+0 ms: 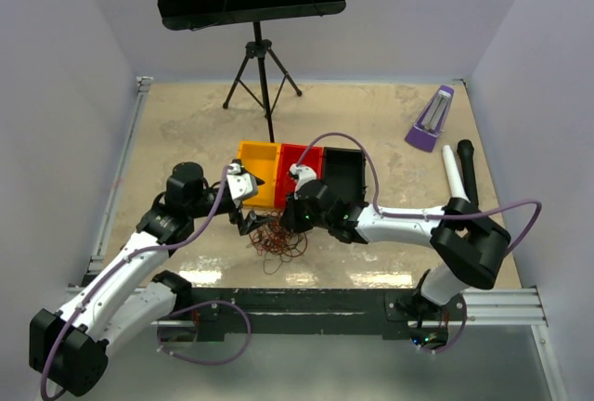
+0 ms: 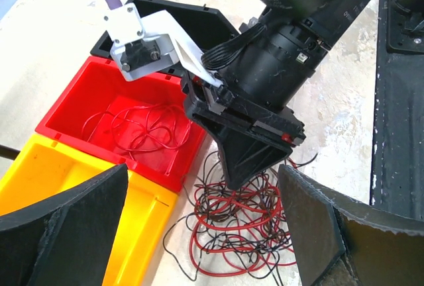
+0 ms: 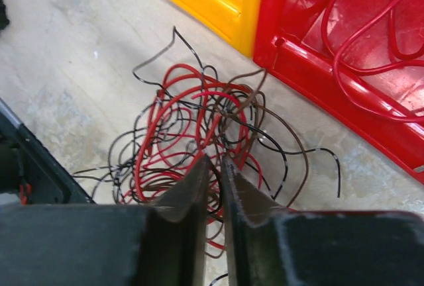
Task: Untangle the cables
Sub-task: Untie the cable.
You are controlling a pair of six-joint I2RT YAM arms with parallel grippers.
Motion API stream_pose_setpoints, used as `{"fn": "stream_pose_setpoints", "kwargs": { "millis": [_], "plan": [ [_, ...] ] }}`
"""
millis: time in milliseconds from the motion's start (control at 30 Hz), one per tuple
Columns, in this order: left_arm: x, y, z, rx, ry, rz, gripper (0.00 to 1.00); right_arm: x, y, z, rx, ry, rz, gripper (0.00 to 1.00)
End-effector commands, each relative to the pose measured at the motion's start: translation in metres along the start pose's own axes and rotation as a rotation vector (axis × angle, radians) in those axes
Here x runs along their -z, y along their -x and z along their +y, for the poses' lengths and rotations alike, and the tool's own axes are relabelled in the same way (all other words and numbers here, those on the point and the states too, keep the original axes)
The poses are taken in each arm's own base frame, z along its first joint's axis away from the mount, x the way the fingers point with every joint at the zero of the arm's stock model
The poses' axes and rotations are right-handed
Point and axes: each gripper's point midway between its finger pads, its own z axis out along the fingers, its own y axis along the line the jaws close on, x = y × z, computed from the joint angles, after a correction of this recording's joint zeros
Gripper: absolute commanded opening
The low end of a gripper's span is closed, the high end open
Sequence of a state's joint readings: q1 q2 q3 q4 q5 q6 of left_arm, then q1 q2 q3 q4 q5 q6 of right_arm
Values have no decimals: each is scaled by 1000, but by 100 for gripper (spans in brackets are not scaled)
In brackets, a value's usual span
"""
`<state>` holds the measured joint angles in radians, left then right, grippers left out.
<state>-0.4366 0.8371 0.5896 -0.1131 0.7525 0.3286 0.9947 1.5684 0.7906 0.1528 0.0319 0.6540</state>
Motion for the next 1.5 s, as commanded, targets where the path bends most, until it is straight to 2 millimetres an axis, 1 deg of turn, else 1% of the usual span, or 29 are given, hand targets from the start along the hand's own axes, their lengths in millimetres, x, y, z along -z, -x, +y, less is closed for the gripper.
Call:
{"fn": "stream_pose_setpoints", "kwargs": {
  "millis": [0, 167, 233, 300, 367, 433, 467, 533, 567, 700, 767, 800, 900, 1033, 1067, 1133, 1200, 1300, 1333, 1367, 1400, 1467],
  "plan": [
    [2, 9, 4, -27, 19, -36, 100, 12, 37, 31, 6, 98, -109, 12],
    [2, 7, 4, -25, 23, -40, 100, 26, 43, 37, -4, 127, -137, 0],
    [2, 5, 4, -25, 23, -36, 100, 36, 49, 43, -6, 156, -160, 0],
    [2, 3, 4, -26, 25, -32, 100, 49, 57, 50, 1, 181, -185, 0],
    [2, 4, 4, -26, 25, -35, 100, 70, 70, 58, 8, 214, -229, 0],
    [1, 9, 4, -18, 22, -50, 100, 88, 78, 63, 22, 234, -260, 0],
    [1, 12, 4, -13, 24, -61, 100, 98, 83, 66, 29, 248, -281, 0],
    [2, 32, 6, -22, 30, -132, 100, 117, 92, 72, 43, 273, -321, 0],
    [2, 41, 3, -20, 11, -166, 100, 126, 95, 75, 48, 285, -336, 0],
    [5, 79, -23, 18, -167, -261, 100, 142, 104, 78, 59, 277, -352, 0],
    [4, 88, -35, 28, -269, -283, 100, 148, 113, 83, 58, 281, -373, 0],
    [3, 89, -38, 49, -289, -285, 100, 152, 119, 87, 56, 286, -388, 0],
    [-2, 84, -48, 36, -334, -289, 100, 164, 138, 97, 60, 296, -426, 0],
    [4, 81, -70, 38, -444, -294, 100, 184, 164, 109, 78, 301, -493, 0],
    [5, 78, -73, 31, -455, -285, 100, 186, 164, 108, 85, 287, -486, 0],
    [3, 70, -71, -8, -433, -259, 100, 194, 172, 114, 92, 302, -504, 0],
    [0, 65, -65, -30, -394, -247, 100, 198, 175, 123, 95, 337, -503, 0],
    [-6, 66, -55, -46, -345, -261, 100, 204, 174, 136, 90, 397, -495, 0],
    [-8, 69, -50, -53, -323, -277, 100, 207, 177, 142, 89, 419, -513, 0],
    [-10, 69, -47, -55, -313, -280, 97, 208, 175, 145, 90, 429, -510, 0],
    [-11, 70, -46, -67, -310, -286, 92, 209, 174, 147, 92, 435, -508, 0],
    [-12, 71, -46, -69, -322, -288, 74, 213, 173, 152, 96, 447, -509, 0]
  ]
}}
